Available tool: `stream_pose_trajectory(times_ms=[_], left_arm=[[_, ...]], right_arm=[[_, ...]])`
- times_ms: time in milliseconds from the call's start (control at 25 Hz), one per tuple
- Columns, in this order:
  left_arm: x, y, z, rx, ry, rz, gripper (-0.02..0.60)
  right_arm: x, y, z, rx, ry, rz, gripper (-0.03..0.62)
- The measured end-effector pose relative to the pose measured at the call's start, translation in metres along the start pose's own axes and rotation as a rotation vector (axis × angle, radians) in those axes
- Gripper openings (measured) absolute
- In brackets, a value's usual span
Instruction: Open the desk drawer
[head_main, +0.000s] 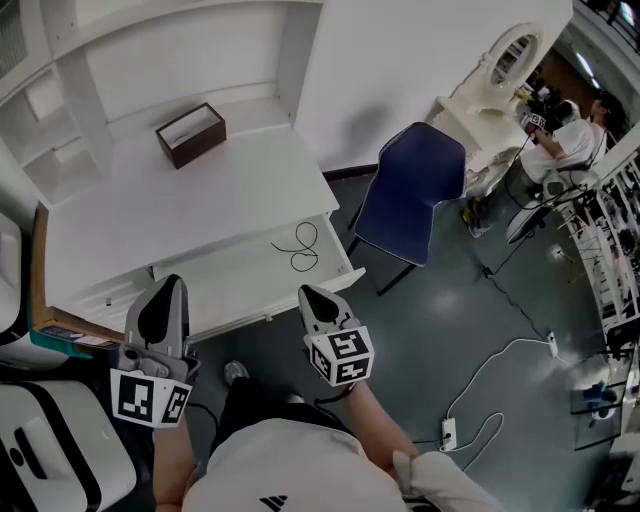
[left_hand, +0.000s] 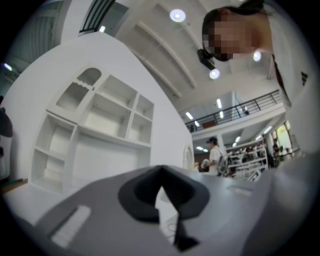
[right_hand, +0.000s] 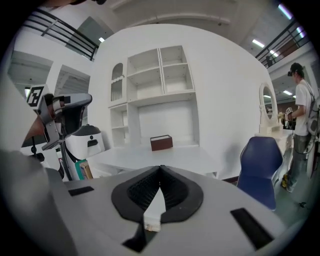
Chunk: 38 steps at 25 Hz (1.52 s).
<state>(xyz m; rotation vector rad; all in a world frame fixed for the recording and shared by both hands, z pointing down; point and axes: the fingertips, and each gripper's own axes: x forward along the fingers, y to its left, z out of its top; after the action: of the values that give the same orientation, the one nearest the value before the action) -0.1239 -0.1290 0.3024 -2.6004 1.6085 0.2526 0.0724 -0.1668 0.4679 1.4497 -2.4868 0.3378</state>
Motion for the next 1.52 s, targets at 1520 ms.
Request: stream_pose_trajectory(times_ms=[1520], left_arm=[[-0.004,-0.09,0.017,0.009,-0.042,-0.036,0.005]], right_arm=[[-0.14,-0.018,0.128,-0.162,-0.378,-0.078,0.0]])
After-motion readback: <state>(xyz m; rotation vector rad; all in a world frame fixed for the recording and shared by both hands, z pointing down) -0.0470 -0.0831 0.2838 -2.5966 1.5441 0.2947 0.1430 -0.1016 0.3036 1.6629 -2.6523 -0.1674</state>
